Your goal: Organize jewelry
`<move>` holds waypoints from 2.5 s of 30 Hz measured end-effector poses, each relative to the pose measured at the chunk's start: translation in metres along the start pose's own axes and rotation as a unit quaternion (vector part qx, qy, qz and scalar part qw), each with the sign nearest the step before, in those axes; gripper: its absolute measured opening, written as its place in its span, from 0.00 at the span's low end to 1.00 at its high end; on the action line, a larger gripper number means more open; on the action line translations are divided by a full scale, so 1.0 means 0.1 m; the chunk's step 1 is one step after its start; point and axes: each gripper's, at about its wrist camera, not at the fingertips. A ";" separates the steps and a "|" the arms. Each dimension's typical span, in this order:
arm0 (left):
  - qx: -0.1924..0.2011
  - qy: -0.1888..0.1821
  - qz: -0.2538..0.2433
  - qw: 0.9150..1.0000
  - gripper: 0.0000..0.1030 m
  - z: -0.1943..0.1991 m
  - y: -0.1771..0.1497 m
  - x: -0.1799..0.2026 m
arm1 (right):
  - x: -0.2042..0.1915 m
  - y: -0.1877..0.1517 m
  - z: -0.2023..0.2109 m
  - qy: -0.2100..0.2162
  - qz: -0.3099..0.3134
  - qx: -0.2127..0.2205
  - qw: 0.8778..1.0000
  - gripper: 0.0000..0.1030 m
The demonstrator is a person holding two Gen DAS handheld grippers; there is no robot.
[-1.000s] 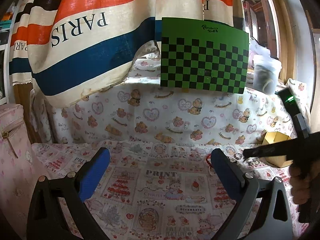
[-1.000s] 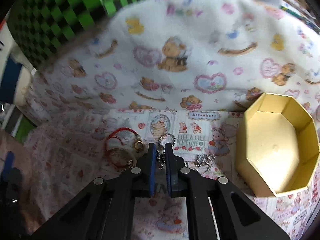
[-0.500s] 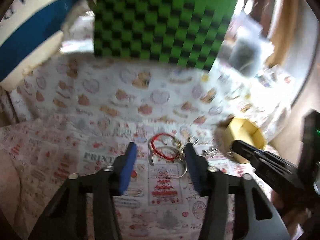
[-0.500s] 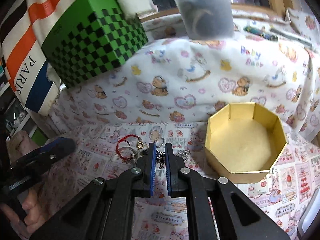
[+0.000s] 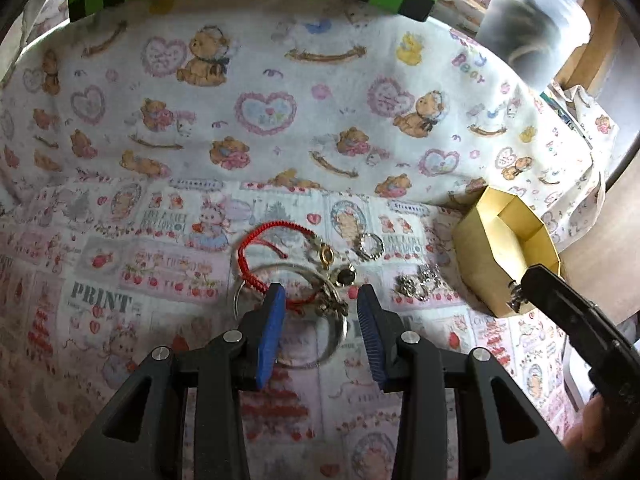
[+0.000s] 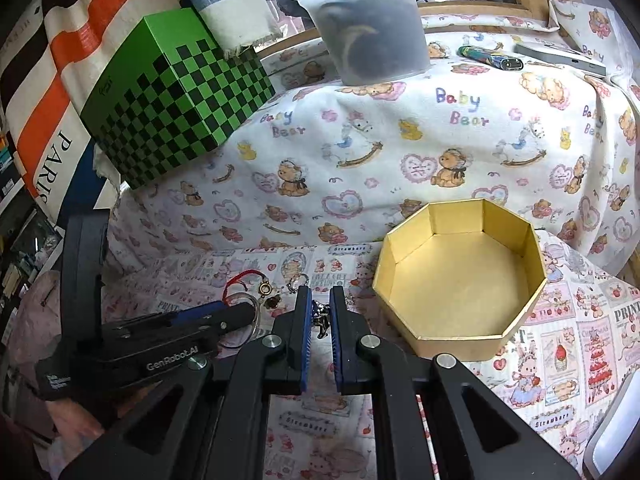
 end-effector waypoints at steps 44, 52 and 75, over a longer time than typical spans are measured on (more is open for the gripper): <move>0.072 -0.010 0.026 0.997 0.16 0.34 -0.12 -0.24 | 0.46 0.12 -0.11 -0.076 -0.040 0.004 0.996 0.09; 0.080 -0.021 0.027 0.996 0.16 0.51 -0.10 -0.28 | 0.38 0.08 -0.13 -0.042 -0.047 -0.030 0.998 0.09; 0.100 -0.100 0.030 0.989 0.16 0.56 -0.08 -0.20 | 0.24 0.15 0.24 -0.012 -0.043 0.043 0.998 0.10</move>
Point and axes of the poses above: each gripper's, at about its wrist camera, not at the fingertips, and z roughly against the way its jaws point, x to its right, y to its top, and after that the axes turned 11 degrees about -z, right-handed
